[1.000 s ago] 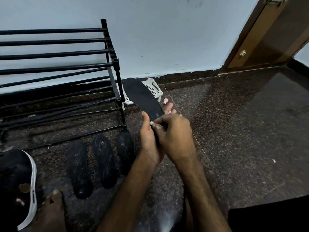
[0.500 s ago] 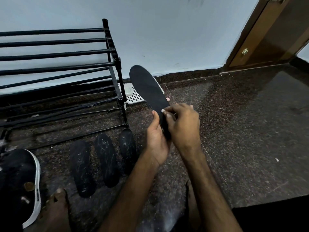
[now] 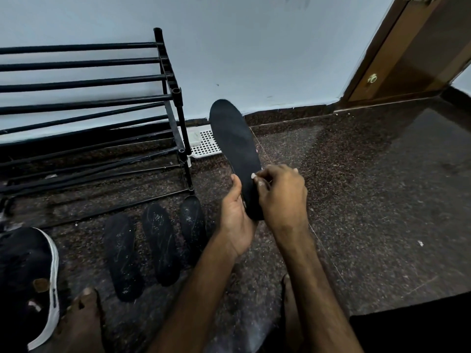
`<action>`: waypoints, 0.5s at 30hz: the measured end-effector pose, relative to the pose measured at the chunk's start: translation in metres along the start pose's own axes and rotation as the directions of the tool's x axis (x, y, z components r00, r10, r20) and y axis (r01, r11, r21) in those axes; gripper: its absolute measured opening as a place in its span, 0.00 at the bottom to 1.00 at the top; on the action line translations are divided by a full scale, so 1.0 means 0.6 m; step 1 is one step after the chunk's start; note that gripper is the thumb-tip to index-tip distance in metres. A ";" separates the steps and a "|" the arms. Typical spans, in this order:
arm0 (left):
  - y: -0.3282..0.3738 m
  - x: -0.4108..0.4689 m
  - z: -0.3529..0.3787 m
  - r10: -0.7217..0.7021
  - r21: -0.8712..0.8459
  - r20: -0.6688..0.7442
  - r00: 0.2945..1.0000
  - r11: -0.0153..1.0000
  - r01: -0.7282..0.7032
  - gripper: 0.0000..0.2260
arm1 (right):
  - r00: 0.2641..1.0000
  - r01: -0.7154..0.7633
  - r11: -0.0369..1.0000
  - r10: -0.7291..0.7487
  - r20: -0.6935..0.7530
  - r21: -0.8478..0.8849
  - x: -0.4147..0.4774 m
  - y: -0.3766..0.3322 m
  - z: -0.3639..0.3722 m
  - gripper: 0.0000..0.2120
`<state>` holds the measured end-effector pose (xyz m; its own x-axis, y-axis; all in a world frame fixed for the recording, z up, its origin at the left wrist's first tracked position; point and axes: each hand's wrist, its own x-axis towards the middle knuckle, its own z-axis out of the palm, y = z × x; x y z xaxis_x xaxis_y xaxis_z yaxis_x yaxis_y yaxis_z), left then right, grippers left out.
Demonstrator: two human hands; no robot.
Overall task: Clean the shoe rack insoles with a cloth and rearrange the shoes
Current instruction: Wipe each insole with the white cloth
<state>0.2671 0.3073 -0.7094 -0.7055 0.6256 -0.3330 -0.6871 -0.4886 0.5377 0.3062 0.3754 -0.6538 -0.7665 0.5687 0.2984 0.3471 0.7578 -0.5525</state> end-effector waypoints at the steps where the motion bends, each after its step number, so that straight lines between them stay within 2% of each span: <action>1: 0.000 -0.001 -0.001 -0.019 -0.016 0.004 1.000 1.000 0.019 0.27 | 0.999 -0.004 1.000 0.003 0.046 0.019 -0.009 -0.006 0.003 0.05; 3: -0.001 0.000 -0.004 -0.050 -0.032 0.026 0.998 0.998 0.051 0.29 | 0.995 0.023 0.998 -0.029 0.098 0.066 -0.018 -0.016 0.015 0.04; 6: -0.002 0.003 -0.010 -0.030 -0.011 0.006 1.000 0.999 0.030 0.26 | 0.998 0.057 0.998 -0.058 0.027 0.037 -0.001 -0.013 0.020 0.05; 9: -0.006 0.004 -0.010 0.015 0.071 0.007 1.000 0.997 -0.015 0.23 | 1.000 0.013 0.999 -0.014 -0.015 -0.033 0.010 0.003 0.008 0.06; 13: -0.010 -0.001 -0.010 -0.043 0.021 -0.005 0.999 0.999 0.043 0.26 | 0.995 0.068 0.997 -0.070 0.070 0.022 -0.013 -0.006 0.016 0.05; 15: -0.009 0.000 -0.014 -0.033 -0.008 0.013 0.999 0.999 0.033 0.25 | 0.994 0.094 0.995 -0.096 0.051 0.044 -0.006 -0.008 0.020 0.04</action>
<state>0.2693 0.3046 -0.7190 -0.6803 0.6494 -0.3400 -0.7112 -0.4727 0.5203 0.3010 0.3659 -0.6616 -0.8229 0.4762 0.3099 0.2493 0.7928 -0.5561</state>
